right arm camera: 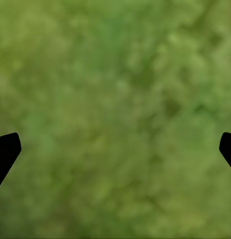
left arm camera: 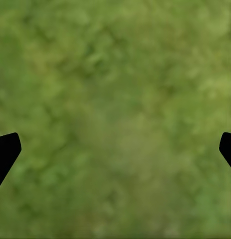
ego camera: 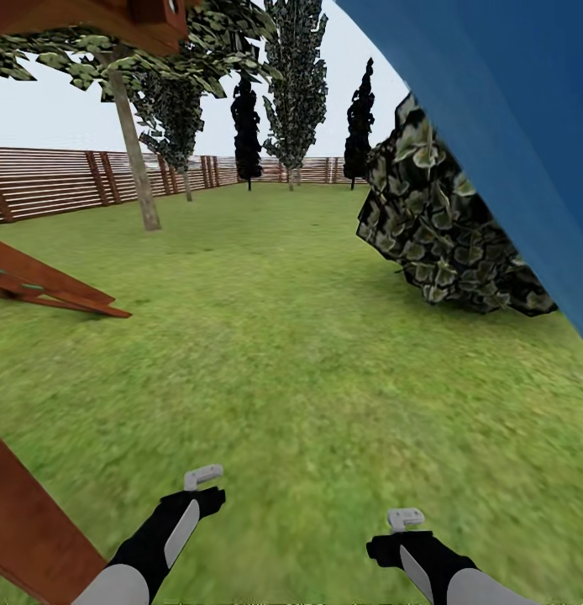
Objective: Take the three Easter eggs out of the wicker basket on the lawn in the garden, then place them on the lawn next to a single tree (choose any tree) so that all three eggs are next to the same tree and none are left in the basket.
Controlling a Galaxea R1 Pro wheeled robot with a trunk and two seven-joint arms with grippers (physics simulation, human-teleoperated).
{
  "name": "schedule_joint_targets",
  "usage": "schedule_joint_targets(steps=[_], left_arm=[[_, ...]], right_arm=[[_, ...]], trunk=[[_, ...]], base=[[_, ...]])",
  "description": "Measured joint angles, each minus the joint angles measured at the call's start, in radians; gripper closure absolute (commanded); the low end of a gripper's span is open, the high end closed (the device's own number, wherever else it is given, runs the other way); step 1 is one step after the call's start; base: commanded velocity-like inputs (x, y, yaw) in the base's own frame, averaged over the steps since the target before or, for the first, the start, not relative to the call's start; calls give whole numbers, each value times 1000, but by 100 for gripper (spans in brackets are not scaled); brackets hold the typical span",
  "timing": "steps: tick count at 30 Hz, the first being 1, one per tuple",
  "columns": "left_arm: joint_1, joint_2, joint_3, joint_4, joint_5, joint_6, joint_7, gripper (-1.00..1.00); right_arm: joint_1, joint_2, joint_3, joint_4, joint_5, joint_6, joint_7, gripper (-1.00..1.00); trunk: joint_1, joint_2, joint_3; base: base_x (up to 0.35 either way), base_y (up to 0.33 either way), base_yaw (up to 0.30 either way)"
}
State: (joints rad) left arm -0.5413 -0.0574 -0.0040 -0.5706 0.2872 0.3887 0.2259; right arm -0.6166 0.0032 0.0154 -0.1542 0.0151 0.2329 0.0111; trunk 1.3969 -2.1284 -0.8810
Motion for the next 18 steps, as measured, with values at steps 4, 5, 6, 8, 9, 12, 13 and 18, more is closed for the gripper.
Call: schedule_joint_targets(steps=[4,5,6,8,9,12,13,18], left_arm=[[0,0,0,1,0,0,-1,-100],[0,0,0,1,0,0,-1,-100],[0,0,0,2,0,0,-1,-100],[0,2,1,2,0,0,-1,-100],[0,2,0,2,0,0,-1,-100],[0,2,1,2,0,0,-1,-100],[0,2,1,2,0,0,-1,-100],[11,12,1,12,1,0,-5,-100]], right_arm=[[0,0,0,0,0,0,1,-100],[0,0,0,0,0,0,1,-100],[0,0,0,0,0,0,1,-100],[0,0,0,0,0,0,0,-100],[0,0,0,0,0,0,1,-100],[0,0,0,0,-1,0,1,-100],[0,0,0,0,-1,0,0,-100],[-2,0,0,11,-2,-11,0,-100]], trunk=[[15,-28,-13],[19,-35,-16],[23,-42,-19],[30,-56,-25],[34,-63,-28],[45,-84,-38],[49,-91,-41],[61,-112,-50]], base=[[29,0,0],[198,0,0],[241,0,0],[285,0,0],[297,0,0],[311,0,0],[317,0,0],[128,0,0]])
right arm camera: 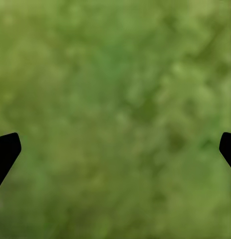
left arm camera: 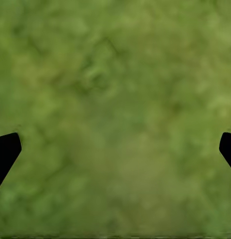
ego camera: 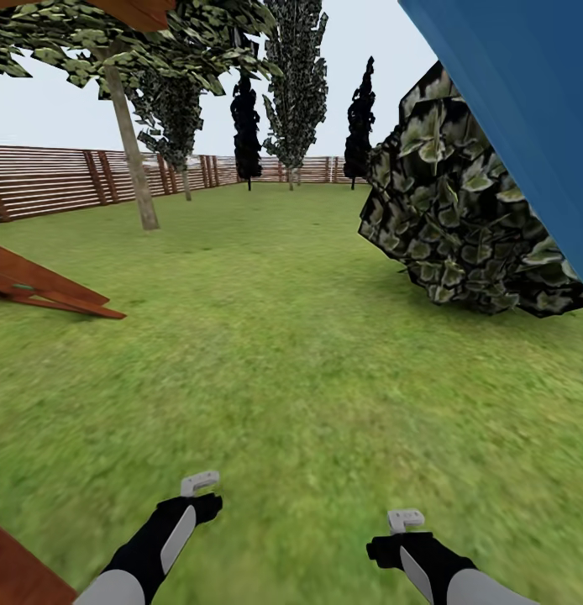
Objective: Take the three Easter eggs out of the wicker basket on the lawn in the garden, then place them on the lawn next to a single tree (choose any tree) so that all three eggs are next to the same tree and none are left in the basket.
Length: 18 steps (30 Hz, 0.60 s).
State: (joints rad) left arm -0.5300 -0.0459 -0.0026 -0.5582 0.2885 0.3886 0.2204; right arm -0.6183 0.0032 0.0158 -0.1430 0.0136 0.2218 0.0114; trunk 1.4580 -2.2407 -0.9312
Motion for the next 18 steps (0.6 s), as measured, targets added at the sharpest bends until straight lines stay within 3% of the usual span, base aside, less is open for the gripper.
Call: schedule_joint_targets(steps=[7,18], left_arm=[[40,2,5,40,1,-1,-2,-100],[72,2,7,101,1,-2,-2,-100]], right_arm=[[4,0,0,16,3,-1,0,-100],[5,0,0,17,2,0,1,-100]], trunk=[[0,0,-1],[0,0,-14]], base=[[0,0,24],[0,0,148]])
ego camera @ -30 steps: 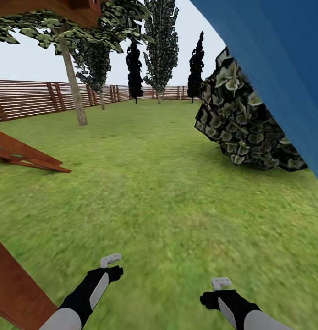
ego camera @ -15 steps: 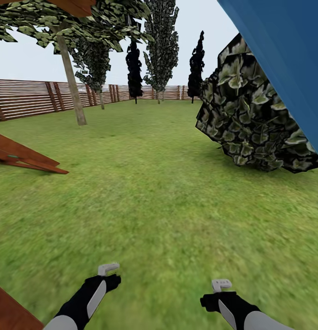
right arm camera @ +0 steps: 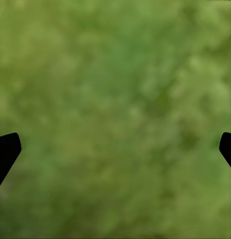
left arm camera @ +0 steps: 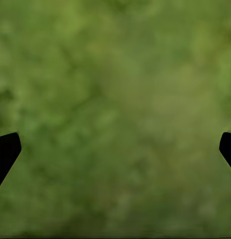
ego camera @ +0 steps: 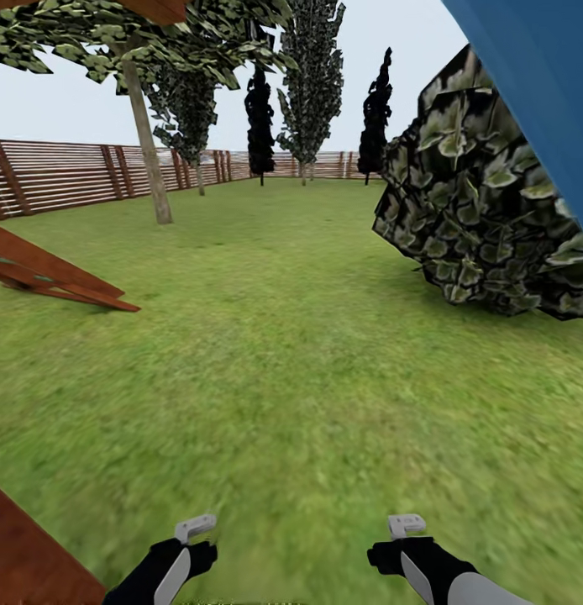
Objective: Take the three Easter eggs out of the wicker basket on the lawn in the garden, then place them on the lawn next to a single tree (choose any tree) so that all three eggs are next to the same tree and none are left in the basket.
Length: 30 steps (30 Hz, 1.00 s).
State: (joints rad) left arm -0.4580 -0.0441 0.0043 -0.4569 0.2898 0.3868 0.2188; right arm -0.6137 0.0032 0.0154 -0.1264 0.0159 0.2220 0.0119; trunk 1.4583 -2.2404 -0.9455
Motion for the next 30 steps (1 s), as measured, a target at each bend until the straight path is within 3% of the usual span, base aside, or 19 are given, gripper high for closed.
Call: schedule_joint_targets(steps=[11,30], left_arm=[[0,-1,-1,56,0,-2,0,-100],[0,-2,-3,56,0,-2,-1,-100]], right_arm=[[0,0,0,0,-1,0,1,-100],[0,0,-2,-1,-1,0,1,-100]], trunk=[[0,0,-16],[0,0,-31]], base=[[0,0,76],[0,0,-242]])
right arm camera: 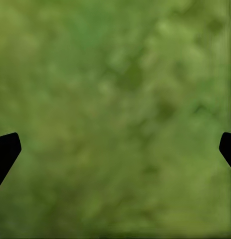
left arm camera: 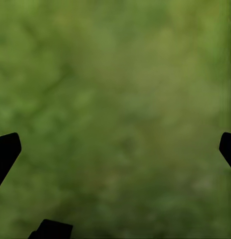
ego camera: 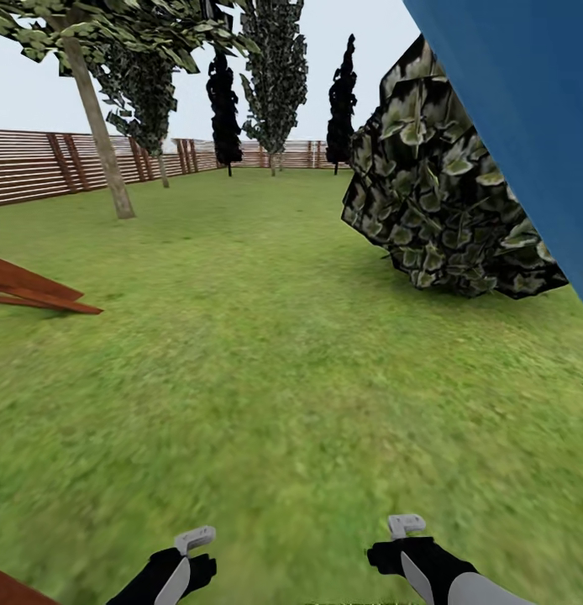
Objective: Take the three Easter eggs out of the wicker basket on the lawn in the garden, then place them on the lawn next to a single tree (choose any tree) so that all three eggs are next to the same tree and none are left in the basket.
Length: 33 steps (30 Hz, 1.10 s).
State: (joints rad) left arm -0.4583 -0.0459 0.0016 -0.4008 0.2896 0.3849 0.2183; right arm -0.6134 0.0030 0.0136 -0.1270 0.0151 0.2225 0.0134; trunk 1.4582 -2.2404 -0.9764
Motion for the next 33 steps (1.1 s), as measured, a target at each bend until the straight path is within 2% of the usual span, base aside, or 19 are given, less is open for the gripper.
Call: schedule_joint_targets(steps=[21,33], left_arm=[[0,-1,0,0,0,0,1,-100],[0,-1,0,-1,0,-1,1,-100]], right_arm=[[0,0,0,2,0,-1,-1,-100],[0,0,0,2,0,-2,-1,-100]], trunk=[[0,0,-18],[0,0,-18]], base=[[0,2,-12],[40,240,0]])
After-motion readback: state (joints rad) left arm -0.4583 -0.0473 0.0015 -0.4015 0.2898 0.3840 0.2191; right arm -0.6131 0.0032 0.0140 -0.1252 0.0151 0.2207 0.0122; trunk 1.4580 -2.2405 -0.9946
